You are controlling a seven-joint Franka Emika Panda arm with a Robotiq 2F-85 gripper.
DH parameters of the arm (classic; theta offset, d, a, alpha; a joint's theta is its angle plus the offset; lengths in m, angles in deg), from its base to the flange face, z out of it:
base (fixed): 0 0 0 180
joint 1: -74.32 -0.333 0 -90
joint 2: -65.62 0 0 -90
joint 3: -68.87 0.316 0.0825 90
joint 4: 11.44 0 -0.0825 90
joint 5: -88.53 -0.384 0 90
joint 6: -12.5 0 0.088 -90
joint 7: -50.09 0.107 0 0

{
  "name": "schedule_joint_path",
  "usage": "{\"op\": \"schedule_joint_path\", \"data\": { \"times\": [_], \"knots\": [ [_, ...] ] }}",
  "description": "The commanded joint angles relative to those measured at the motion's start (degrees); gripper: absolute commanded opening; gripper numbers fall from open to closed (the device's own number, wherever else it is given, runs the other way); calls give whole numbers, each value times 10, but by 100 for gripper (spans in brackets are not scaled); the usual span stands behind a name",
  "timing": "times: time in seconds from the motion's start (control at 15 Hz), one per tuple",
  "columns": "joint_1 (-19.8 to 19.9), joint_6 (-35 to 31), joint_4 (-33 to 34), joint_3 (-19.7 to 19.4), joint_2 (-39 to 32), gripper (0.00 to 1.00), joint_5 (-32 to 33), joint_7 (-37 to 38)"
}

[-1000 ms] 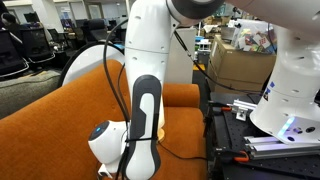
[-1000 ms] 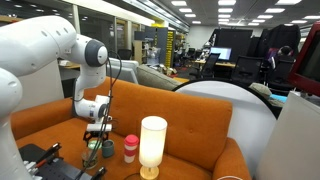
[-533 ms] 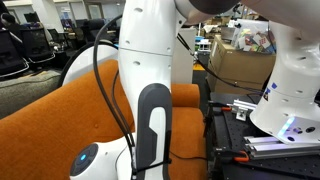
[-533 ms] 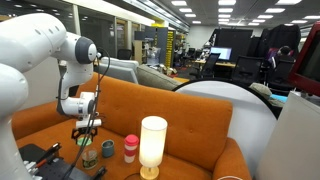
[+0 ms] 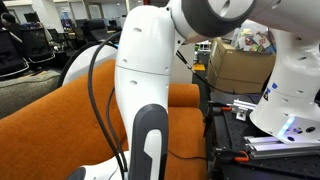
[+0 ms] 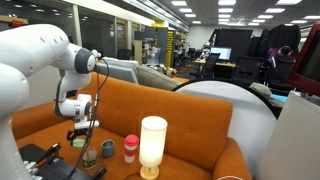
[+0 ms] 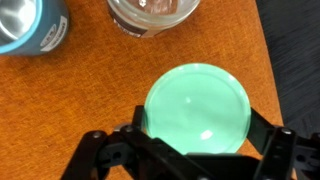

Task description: Remove the lid from the green bowl

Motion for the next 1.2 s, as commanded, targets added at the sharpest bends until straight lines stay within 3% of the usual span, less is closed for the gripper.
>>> {"op": "schedule_joint_path", "data": {
  "times": [0.0, 0.4, 0.47, 0.8, 0.87, 1.13],
  "knots": [
    [33, 56, 78, 35, -63, 69, 1, -79],
    [23, 130, 189, 39, -139, 69, -13, -138],
    [12, 124, 163, 25, -117, 69, -38, -149],
    [13, 150, 175, 34, -118, 70, -30, -151],
    [2, 153, 179, 24, -118, 99, -48, -160],
    [-9, 156, 184, 12, -118, 100, -70, -165]
  ]
}}
